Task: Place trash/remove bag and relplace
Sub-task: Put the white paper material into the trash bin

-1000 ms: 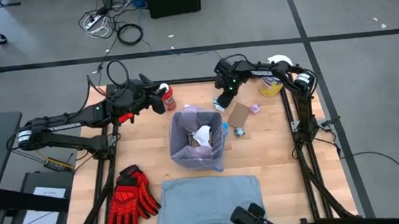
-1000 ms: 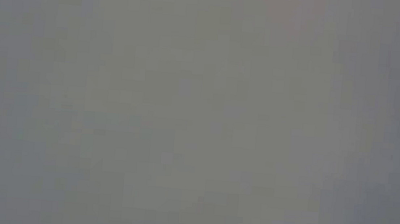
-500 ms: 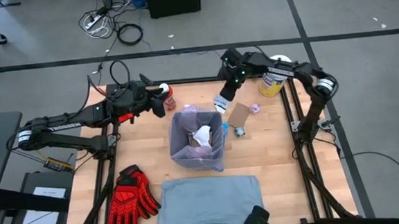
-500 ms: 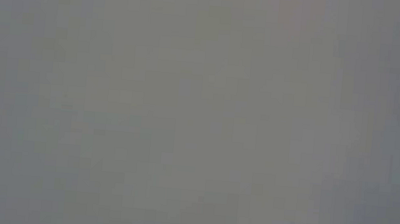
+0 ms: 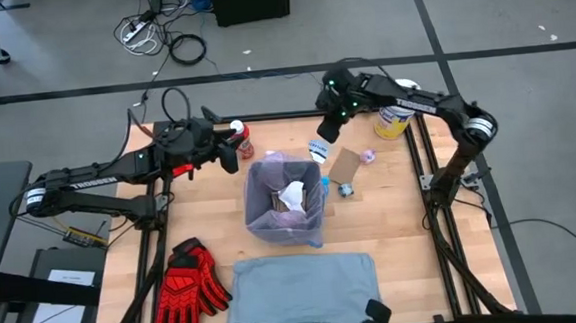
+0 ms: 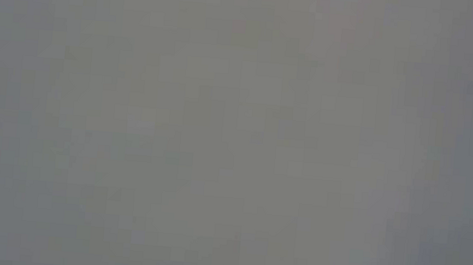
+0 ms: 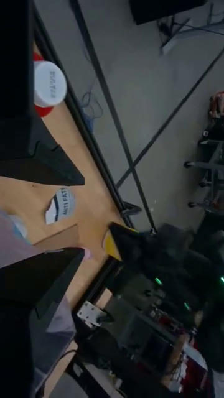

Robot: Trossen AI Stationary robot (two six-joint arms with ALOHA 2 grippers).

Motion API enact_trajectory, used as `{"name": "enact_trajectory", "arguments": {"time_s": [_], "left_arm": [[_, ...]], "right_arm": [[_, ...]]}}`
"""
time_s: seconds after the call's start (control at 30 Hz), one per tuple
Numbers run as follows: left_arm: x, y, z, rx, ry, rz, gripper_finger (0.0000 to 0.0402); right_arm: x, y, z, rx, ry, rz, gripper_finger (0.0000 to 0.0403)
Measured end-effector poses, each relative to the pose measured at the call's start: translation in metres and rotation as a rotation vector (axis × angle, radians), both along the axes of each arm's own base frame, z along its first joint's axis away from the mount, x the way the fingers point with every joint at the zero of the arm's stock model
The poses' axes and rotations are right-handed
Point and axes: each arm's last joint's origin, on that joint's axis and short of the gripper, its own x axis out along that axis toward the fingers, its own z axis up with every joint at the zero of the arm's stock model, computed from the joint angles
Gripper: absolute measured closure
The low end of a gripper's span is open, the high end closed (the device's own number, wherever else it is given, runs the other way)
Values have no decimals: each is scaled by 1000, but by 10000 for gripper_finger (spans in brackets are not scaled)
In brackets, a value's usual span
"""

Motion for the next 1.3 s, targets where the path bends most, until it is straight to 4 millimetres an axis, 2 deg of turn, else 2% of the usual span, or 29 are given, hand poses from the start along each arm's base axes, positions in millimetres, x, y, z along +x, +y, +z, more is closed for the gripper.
{"name": "enact_trajectory", "arguments": {"time_s": [0.2, 0.37, 0.57, 0.77, 0.93, 1.07, 1.2, 1.3], "left_arm": [[0, 0, 1, 6, -11, -10, 218], [1, 0, 1, -1, -15, -10, 218], [1, 0, 1, -5, -19, -9, 218], [0, 0, 1, -12, -25, 0, 218], [0, 0, 2, -11, -28, 14, 218], [0, 0, 2, -13, -33, 17, 218], [0, 0, 2, -21, -38, 20, 218], [0, 0, 1, -34, -41, 24, 218]], "right_arm": [[20, -8, -56, 105, 144, 27, 286], [33, -8, -92, 88, 261, 29, 192], [42, -7, -109, 45, 302, 61, 90], [49, -10, -116, -12, 282, 71, 39], [51, -10, -124, 9, 298, 73, 36], [51, -8, -128, 32, 311, 60, 61], [49, -4, -130, 70, 349, 34, 133], [48, 0, -132, 90, 378, 48, 224]]}}
